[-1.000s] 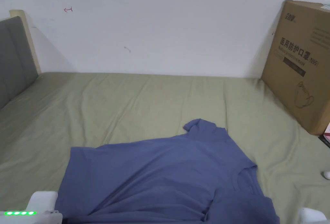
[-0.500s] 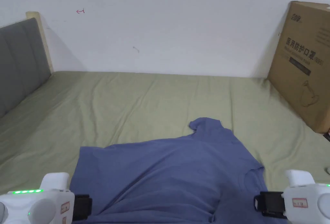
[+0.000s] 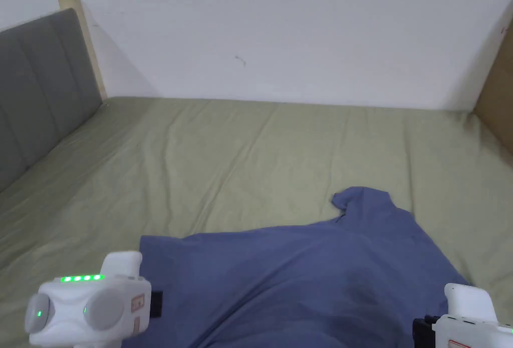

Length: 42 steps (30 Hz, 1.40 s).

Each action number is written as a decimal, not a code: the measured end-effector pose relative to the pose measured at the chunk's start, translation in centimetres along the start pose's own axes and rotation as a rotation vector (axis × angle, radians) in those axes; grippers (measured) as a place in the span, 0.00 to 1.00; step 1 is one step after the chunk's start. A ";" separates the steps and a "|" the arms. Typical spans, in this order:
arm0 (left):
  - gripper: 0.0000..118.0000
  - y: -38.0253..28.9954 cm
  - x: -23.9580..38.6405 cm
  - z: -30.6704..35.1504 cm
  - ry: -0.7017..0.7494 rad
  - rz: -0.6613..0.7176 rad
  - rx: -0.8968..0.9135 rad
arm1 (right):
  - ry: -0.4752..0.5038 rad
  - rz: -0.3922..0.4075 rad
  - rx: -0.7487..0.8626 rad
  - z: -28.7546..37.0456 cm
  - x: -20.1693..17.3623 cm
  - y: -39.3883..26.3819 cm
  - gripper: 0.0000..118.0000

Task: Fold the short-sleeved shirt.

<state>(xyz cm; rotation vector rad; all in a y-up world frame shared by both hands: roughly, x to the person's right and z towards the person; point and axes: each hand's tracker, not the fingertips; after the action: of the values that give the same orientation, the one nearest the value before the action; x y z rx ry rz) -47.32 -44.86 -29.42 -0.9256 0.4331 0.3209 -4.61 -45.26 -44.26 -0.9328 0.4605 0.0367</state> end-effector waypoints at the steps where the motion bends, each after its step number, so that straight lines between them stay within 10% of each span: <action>1: 0.49 1.5 -0.4 -1.2 0.027 0.009 0.002 | 0.013 -0.004 -0.010 -0.7 -0.2 0.4 0.00; 2: 0.68 2.7 -1.0 -2.3 0.030 0.011 0.004 | 0.022 -0.013 -0.017 -1.3 -0.3 0.6 0.00; 5: 0.85 5.5 -2.0 -5.0 0.051 0.038 -0.041 | 0.037 -0.003 -0.036 -2.8 -0.8 1.0 0.00; 13: 0.83 12.5 -3.7 -14.2 0.118 0.071 -0.100 | 0.020 0.063 -0.062 -4.5 -1.3 0.4 0.00; 18: 0.54 10.9 -3.4 -15.3 0.129 0.104 -0.102 | 0.021 0.033 -0.100 -5.4 -0.3 -0.3 0.00; 20: 0.08 10.6 -3.4 -14.2 0.160 0.066 -0.059 | 0.019 0.031 -0.101 -5.5 0.1 -0.4 0.00; 21: 0.02 10.6 -3.7 -13.8 0.149 0.073 -0.064 | 0.019 0.029 -0.105 -5.6 0.2 -0.3 0.00; 29: 0.02 10.5 -2.3 -10.7 0.086 0.083 -0.042 | 0.042 0.016 -0.039 -5.9 2.9 5.4 0.02; 35: 0.02 11.7 -1.6 -8.2 0.081 0.023 0.039 | 0.065 0.010 -0.069 -12.3 6.9 16.2 0.83; 42: 0.02 12.2 -2.0 -6.7 0.069 0.028 0.094 | -0.035 0.037 -0.172 -20.7 9.4 21.9 0.80</action>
<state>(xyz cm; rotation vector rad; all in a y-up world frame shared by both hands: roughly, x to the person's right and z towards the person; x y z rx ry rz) -55.96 -43.70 -40.42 -0.8412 0.5207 0.2918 -8.64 -49.85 -75.24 -1.0913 0.4465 0.1277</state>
